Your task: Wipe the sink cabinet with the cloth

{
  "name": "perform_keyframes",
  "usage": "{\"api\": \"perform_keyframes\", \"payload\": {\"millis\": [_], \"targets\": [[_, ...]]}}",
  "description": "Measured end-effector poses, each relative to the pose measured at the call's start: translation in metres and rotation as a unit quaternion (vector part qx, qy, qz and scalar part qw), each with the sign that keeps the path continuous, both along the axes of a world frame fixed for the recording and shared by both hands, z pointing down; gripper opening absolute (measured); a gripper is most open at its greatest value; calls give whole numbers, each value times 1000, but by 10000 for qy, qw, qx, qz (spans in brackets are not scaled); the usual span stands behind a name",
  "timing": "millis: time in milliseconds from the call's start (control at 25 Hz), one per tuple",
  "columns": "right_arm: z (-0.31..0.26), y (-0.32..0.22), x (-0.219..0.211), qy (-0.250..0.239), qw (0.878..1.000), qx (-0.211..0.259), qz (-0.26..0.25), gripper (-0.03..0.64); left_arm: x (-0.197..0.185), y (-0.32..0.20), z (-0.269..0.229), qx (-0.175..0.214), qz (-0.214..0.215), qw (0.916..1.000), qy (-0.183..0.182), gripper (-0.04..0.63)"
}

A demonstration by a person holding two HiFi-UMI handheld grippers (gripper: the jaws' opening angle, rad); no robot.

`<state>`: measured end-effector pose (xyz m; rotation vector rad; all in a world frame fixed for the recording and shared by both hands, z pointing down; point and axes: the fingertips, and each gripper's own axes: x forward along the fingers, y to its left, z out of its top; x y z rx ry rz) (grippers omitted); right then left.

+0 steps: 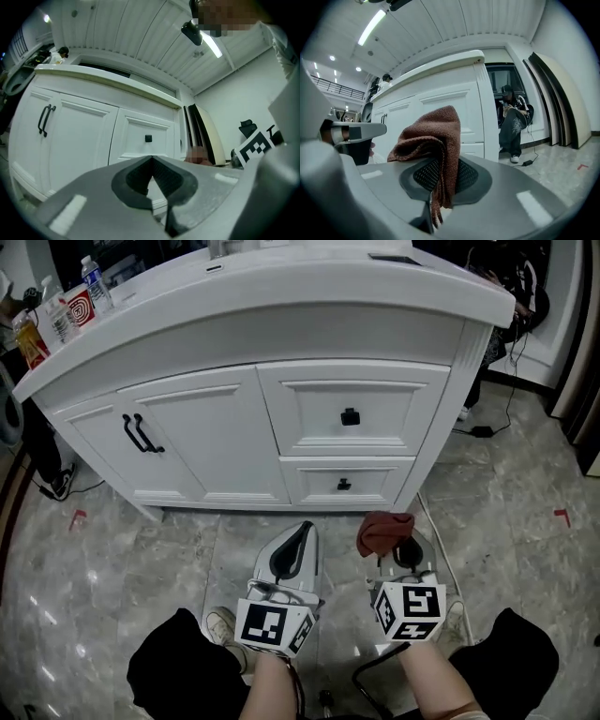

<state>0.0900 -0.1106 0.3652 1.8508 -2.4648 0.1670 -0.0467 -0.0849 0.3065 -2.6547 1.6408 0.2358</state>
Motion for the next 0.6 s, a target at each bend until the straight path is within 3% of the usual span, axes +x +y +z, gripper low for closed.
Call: {"api": "perform_keyframes", "payload": {"millis": [160,440,600], "targets": [[-19,47,-6,-50,9999,132,-21,78,-7,46,-10,47,-69,9999,73,0],[-28,101,0,-312,9995,102,19,78,6,100,-24,291,84,9987,-413,0],[-31,121,8,-461,9989,41,113,78,16,119,-27,328,205,9985,-376,0]]}}
